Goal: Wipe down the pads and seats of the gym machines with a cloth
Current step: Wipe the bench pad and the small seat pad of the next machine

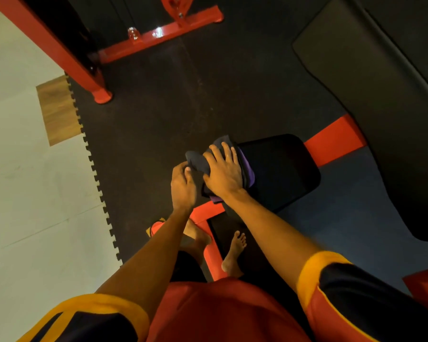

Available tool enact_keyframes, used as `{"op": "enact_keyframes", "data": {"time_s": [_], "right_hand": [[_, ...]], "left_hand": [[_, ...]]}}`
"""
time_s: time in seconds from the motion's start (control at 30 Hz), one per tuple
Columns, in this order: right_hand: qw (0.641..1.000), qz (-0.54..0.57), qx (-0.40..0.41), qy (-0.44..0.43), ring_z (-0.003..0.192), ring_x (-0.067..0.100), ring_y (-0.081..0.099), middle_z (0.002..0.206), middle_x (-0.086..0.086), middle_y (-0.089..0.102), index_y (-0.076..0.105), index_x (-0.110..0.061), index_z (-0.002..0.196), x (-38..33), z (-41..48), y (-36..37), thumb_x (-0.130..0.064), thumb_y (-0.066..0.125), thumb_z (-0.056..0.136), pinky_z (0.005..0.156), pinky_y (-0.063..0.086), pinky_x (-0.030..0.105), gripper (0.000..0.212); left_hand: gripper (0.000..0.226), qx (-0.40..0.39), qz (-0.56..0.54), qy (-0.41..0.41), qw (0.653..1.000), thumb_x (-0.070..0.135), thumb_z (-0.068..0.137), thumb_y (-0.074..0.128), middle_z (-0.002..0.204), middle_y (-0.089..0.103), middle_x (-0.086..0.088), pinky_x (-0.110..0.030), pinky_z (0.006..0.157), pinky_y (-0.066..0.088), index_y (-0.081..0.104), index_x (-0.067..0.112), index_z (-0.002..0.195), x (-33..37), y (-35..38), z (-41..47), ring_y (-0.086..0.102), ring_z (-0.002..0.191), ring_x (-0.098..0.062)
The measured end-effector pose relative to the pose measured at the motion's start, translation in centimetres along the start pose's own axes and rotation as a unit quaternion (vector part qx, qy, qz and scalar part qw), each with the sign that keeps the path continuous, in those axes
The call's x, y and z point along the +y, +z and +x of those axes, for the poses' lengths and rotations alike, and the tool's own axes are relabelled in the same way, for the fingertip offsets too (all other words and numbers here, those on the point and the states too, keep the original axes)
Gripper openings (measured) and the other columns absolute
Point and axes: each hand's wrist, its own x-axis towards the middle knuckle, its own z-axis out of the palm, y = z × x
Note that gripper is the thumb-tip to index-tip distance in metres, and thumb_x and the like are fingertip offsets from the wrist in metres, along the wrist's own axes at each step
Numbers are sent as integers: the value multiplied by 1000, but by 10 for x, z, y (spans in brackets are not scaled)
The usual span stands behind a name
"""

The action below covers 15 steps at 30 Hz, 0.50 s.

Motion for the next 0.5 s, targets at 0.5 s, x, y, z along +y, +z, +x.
{"op": "enact_keyframes", "data": {"time_s": [0.5], "right_hand": [[996,-63,-55,15,132,33,47,136,5,60,65,-21,129,-7,57,-18,-51,62,88,113,32,46,52]], "left_hand": [[28,13,-9,-15,1000,20,107,42,124,60,1,-1,84,36,58,10,128,5,1,3,55,110,-7]]}}
